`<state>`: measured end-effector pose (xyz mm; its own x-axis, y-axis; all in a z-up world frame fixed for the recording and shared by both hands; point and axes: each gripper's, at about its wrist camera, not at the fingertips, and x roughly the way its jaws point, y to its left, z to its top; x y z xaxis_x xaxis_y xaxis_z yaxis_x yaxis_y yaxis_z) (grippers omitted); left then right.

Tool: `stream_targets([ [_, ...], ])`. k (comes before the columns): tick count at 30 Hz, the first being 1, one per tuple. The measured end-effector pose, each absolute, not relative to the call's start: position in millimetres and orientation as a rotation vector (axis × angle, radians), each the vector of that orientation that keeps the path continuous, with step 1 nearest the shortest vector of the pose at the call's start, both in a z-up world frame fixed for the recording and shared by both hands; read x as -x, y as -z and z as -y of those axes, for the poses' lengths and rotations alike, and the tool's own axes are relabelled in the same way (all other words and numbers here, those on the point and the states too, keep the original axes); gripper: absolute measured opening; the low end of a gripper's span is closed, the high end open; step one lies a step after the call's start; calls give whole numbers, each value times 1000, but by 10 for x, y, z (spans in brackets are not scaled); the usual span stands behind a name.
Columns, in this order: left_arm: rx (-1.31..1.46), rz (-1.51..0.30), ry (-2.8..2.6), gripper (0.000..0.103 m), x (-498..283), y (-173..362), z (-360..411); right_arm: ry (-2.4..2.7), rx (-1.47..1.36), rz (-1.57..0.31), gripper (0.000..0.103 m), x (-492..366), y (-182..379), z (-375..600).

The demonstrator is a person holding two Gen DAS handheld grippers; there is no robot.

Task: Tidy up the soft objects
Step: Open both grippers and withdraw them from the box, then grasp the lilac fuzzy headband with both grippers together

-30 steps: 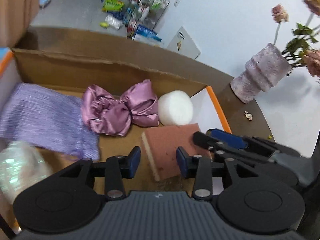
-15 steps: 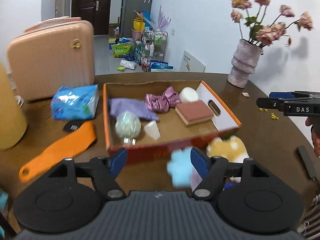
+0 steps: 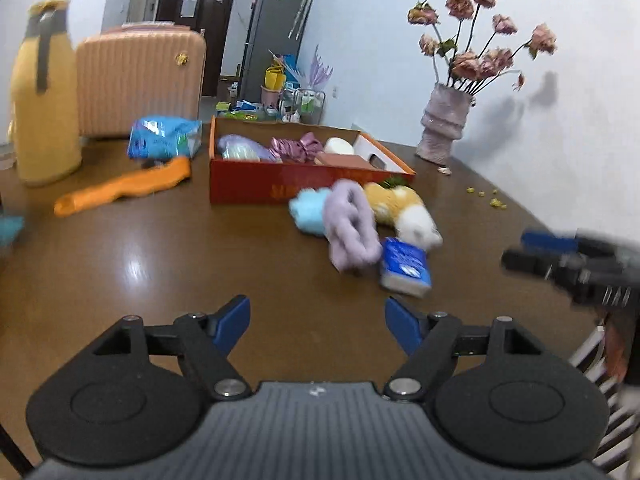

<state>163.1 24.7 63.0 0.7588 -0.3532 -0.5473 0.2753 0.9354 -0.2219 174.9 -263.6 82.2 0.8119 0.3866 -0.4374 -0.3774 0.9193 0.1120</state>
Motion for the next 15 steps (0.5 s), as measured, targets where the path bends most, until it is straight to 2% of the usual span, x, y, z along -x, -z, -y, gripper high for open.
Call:
stream_targets([
  [5,234,-662,408,78,-1432,-477,-316,-443,-172,-544,80,-1330,-491,2642],
  [11,233,-664,377,78,-1626,-464,-332,-423,-190,-549,80,-1472,-491,2587],
  [13,238,-682,379,78,-1712,-401,-309,-423,-207,-556,77,-1602,-446,2541],
  [15,236,-707,370,78,-1804,-331,-300,-426,-215,-558,69,-1786,-397,2474],
])
